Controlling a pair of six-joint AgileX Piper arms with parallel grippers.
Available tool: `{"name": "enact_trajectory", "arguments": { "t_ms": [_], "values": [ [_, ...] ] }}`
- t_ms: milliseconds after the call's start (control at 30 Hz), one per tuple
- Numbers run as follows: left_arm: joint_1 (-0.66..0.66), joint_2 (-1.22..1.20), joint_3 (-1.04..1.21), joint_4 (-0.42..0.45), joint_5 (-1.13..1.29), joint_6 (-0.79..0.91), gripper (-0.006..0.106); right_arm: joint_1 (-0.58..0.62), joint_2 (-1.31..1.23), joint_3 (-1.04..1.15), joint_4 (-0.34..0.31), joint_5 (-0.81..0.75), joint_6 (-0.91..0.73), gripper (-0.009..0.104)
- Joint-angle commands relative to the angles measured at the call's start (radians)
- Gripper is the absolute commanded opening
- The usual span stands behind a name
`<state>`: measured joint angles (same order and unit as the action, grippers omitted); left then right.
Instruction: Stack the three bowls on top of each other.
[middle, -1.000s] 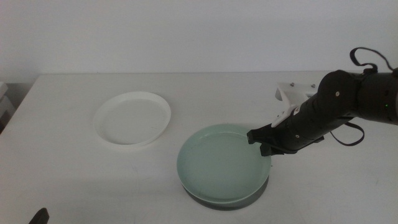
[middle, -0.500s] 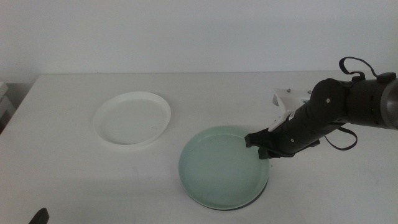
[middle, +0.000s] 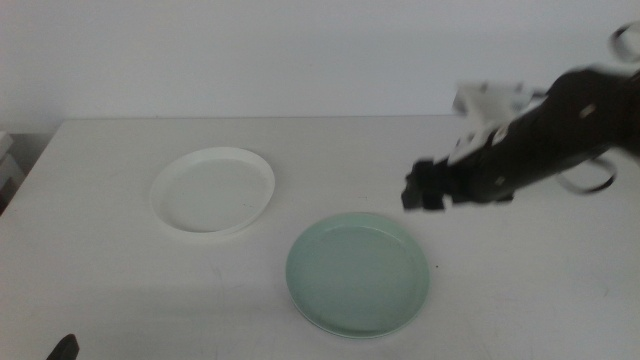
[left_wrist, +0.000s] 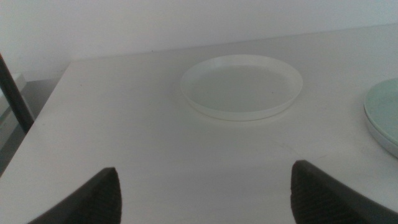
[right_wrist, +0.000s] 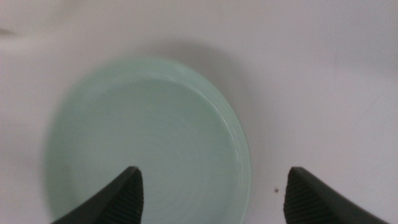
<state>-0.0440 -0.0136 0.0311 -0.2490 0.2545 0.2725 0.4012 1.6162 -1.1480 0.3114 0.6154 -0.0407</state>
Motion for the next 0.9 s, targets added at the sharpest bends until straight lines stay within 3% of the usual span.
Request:
{"name": "enact_trajectory", "arguments": {
  "t_ms": [0,433,867],
  "values": [
    [-0.003,-0.006,-0.005,-0.006,-0.079,-0.005,0.105,0.001,-0.130,-0.065,-0.029,0.038,-0.053,0.059],
    [-0.003,-0.006,-0.005,-0.006,-0.079,-0.005,0.105,0.002,-0.672,-0.066,-0.026,0.261,-0.207,0.057],
    [-0.003,-0.006,-0.005,-0.006,-0.079,-0.006,0.105,0.002,-1.038,0.104,-0.011,0.285,-0.179,0.055]
  ]
}}
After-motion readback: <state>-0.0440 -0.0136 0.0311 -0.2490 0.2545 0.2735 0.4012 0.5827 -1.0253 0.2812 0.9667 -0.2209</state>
